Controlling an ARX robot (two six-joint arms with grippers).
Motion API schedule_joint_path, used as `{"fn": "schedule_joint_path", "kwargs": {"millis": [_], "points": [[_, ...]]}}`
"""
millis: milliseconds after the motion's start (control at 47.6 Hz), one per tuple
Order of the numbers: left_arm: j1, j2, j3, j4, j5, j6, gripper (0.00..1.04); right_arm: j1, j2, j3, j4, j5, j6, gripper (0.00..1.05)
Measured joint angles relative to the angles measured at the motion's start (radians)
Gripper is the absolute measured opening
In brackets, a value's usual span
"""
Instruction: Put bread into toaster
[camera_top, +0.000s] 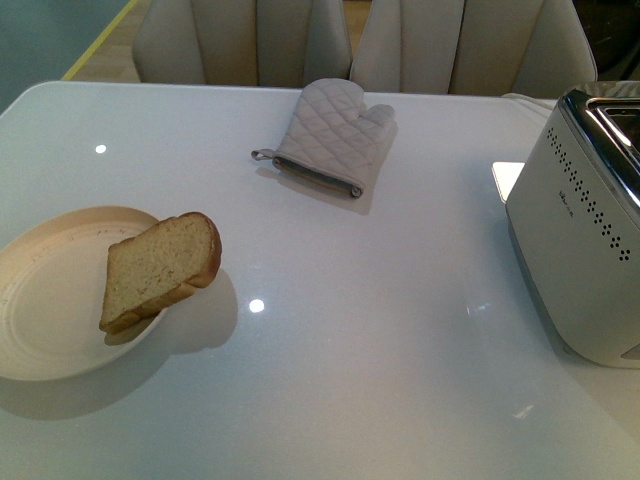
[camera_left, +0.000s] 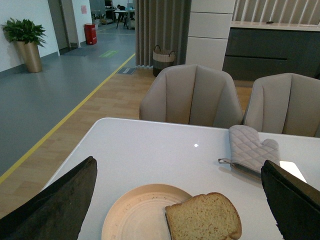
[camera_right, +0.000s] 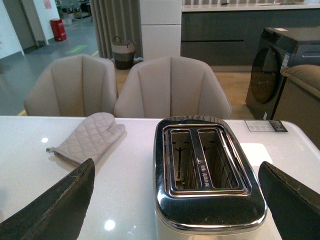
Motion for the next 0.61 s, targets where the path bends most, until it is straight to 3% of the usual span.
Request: {"fn": "schedule_joint_path", "kwargs": {"millis": [378,504,609], "points": [[0.000,0.000,0.000,0.000,0.000,0.000,0.98,0.000,0.000,0.000,0.000,0.000,0.000,0.96],[0.016,0.218,0.147,-0.310,0.018,-0.171,0.98,0.000,0.000,0.000,0.000,0.000,0.000,0.96],[0.093,0.430,0.221,-0.269,0.097,-0.226,0.98,0.000,0.000,0.000,0.000,-0.002,0.000,0.96]]}}
